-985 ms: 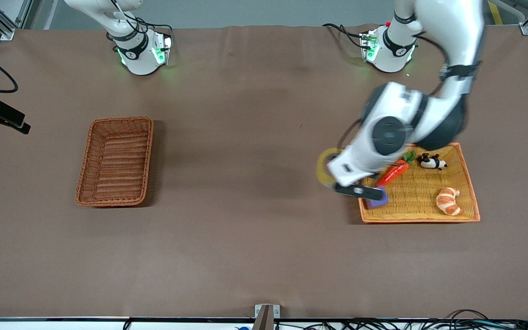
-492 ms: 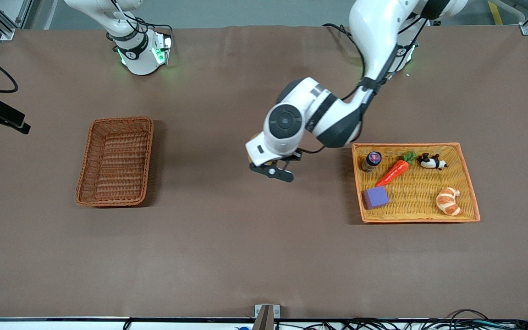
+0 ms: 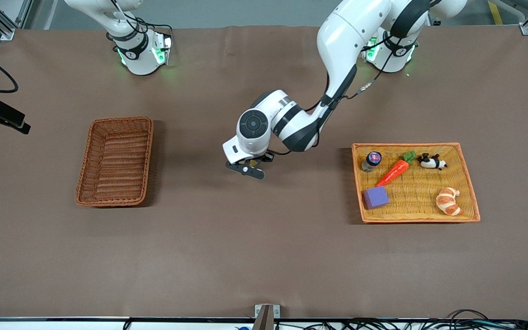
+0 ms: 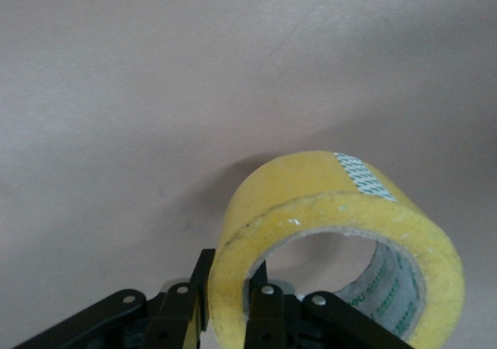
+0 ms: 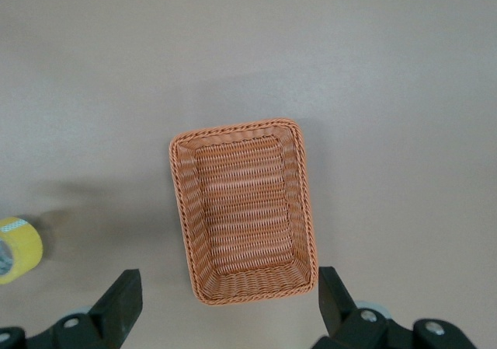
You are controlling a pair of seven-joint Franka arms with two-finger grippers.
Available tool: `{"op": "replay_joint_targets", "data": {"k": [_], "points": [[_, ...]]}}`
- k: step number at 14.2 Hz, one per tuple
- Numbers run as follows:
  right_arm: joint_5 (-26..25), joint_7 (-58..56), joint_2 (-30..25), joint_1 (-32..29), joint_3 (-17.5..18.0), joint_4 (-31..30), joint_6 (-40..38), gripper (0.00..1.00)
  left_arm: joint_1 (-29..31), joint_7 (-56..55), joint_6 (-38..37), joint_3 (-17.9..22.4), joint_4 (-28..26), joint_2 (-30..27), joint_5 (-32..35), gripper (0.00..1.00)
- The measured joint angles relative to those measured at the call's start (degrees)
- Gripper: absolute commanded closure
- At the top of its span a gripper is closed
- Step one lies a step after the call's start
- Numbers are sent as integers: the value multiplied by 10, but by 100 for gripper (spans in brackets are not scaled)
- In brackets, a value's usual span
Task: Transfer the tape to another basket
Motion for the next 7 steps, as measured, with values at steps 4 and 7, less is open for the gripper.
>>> {"op": "replay_joint_targets", "data": {"k": [4,7], "points": [[0,0,0,-3,-2,-1,0,0,-2,0,38,1,16,23,0,78],[0,0,1,-3,-2,-5,0,0,1,0,48,2,19,28,0,56]]}}
